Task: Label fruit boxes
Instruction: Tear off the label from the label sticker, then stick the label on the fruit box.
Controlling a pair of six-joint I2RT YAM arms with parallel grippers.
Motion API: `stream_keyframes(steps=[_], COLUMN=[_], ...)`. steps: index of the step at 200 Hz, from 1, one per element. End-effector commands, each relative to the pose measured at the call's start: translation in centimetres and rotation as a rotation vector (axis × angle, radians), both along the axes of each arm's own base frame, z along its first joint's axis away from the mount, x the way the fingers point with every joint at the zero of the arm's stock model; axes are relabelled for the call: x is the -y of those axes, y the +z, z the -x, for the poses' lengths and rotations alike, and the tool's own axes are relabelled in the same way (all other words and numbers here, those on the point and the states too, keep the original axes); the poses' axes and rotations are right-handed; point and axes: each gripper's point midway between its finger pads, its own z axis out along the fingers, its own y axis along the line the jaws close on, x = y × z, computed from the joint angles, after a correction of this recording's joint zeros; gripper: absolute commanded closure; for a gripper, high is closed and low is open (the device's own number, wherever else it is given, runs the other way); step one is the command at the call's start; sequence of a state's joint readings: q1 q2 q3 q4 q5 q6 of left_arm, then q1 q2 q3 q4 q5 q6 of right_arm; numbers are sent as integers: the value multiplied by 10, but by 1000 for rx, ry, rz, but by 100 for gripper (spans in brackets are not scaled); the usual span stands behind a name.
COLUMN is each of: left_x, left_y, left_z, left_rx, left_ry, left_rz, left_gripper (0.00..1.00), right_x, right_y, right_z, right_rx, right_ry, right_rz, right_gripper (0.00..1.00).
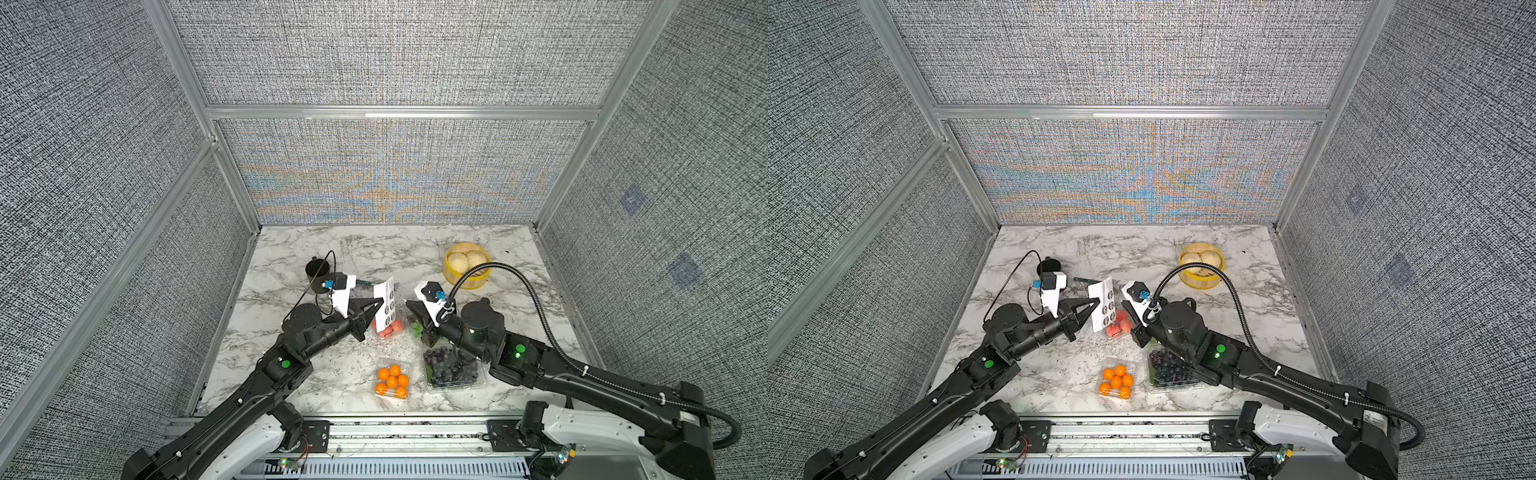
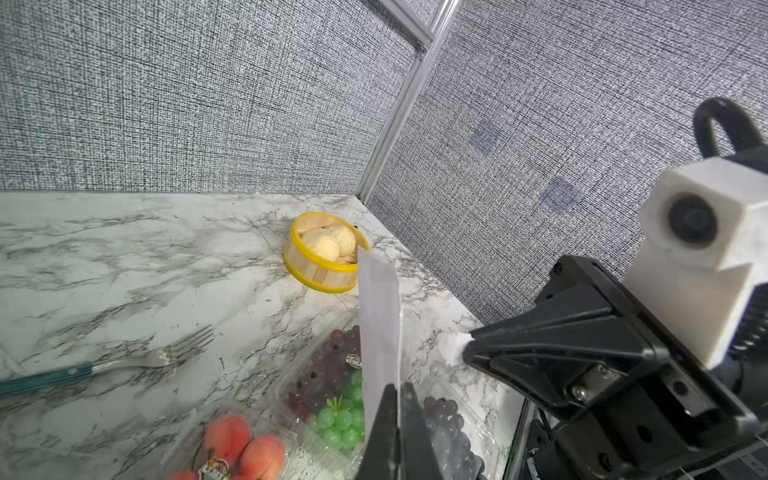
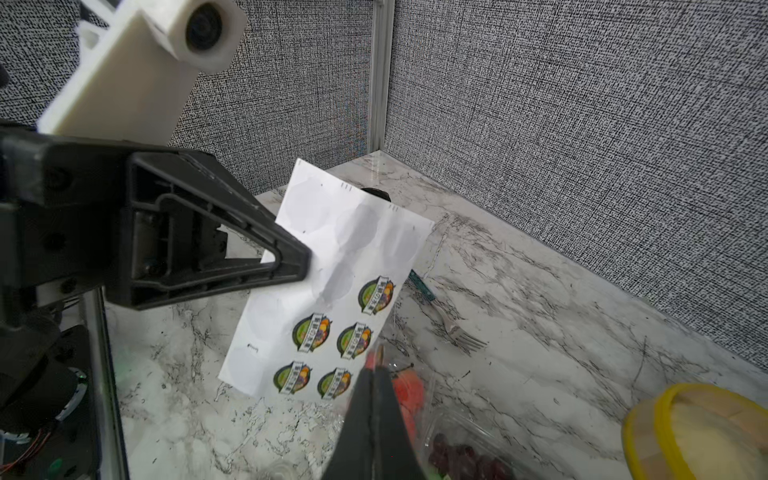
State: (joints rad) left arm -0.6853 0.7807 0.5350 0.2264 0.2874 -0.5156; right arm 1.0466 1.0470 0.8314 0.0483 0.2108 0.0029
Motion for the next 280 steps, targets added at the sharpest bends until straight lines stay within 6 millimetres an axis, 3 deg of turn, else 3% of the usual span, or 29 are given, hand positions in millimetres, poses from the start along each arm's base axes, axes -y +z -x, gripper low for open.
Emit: stream_keyframes(steps=[1,42,56,91,117,124,139,164,199,280], left_x=[-9,-17,-20,-46,-67,-71,-72,-79,-76,-72], left_y=[-32,-92,-102,-135,-158,-163,-168,-176,-187,-181], left_z=[-3,17,24,31,33,34,37,39,37,34], left_rx=[-105,-254,-257,-343,-384,-394,-399,-414,-436,-423], left_ry=[58,36,21,127,217,234,231,253,245,234], left_rz=[-54,-75,-76,-121,-195,-212,-209,-247,-271,-272], left_gripper=[100,100,100,100,100,100,100,100,100,100], right_x=[23,89,98,54,24,9,-6,-13,-24,-41], right_y=[-28,-86,-98,-117,-141,-140,-152,-165,-183,-210], right_z=[0,14,20,39,60,65,73,76,88,99], right_rx=[-88,-321,-371,-464,-499,-496,-505,-494,-545,-593], right_ry=[-89,-316,-337,-193,-156,-135,-120,-141,-79,5], right_rz=[130,318,330,303,505,535,632,750,787,823], right_gripper=[100,100,100,100,100,100,100,100,100,100])
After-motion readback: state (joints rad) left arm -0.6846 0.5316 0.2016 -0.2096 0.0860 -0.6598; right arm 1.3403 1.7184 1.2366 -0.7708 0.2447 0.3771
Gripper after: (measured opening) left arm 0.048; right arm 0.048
